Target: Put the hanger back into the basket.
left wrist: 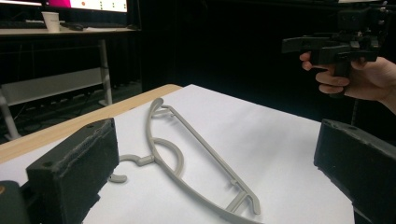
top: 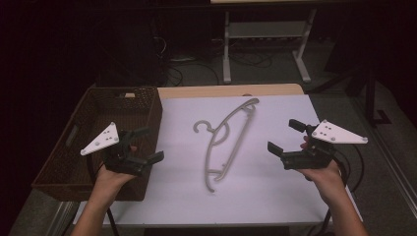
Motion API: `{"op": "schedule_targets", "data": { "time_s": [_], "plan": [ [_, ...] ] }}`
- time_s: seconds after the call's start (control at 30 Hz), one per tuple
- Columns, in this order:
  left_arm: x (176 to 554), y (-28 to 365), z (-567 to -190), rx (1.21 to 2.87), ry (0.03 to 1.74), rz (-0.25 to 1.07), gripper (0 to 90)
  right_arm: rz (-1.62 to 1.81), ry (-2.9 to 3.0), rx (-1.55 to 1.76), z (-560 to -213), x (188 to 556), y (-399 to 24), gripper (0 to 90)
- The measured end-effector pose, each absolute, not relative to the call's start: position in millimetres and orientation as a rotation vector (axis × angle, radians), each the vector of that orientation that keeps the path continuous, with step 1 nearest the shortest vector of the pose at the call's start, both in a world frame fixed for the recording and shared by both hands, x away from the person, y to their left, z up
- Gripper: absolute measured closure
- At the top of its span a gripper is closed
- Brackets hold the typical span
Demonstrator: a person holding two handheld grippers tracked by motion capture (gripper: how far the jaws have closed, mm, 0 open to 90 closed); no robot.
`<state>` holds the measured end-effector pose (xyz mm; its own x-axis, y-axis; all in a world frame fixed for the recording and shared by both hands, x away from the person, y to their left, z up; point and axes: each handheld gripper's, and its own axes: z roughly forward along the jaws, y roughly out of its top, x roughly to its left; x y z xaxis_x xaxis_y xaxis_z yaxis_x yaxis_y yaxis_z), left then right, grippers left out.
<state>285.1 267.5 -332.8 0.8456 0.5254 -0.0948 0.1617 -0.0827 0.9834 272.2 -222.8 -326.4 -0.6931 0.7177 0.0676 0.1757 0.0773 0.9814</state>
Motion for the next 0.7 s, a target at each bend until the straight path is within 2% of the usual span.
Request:
{"op": "schedule_targets", "data": {
  "time_s": [0.43,0.7],
  "plan": [
    [287,255,-327,1.700,0.545,0.334,0.0,1.638,1.937,0.878,-327,274,-221,0.0],
    [292,230,-324,1.742,0.523,0.327,0.0,1.628,1.942,0.870,-328,276,-221,0.0]
  ]
}}
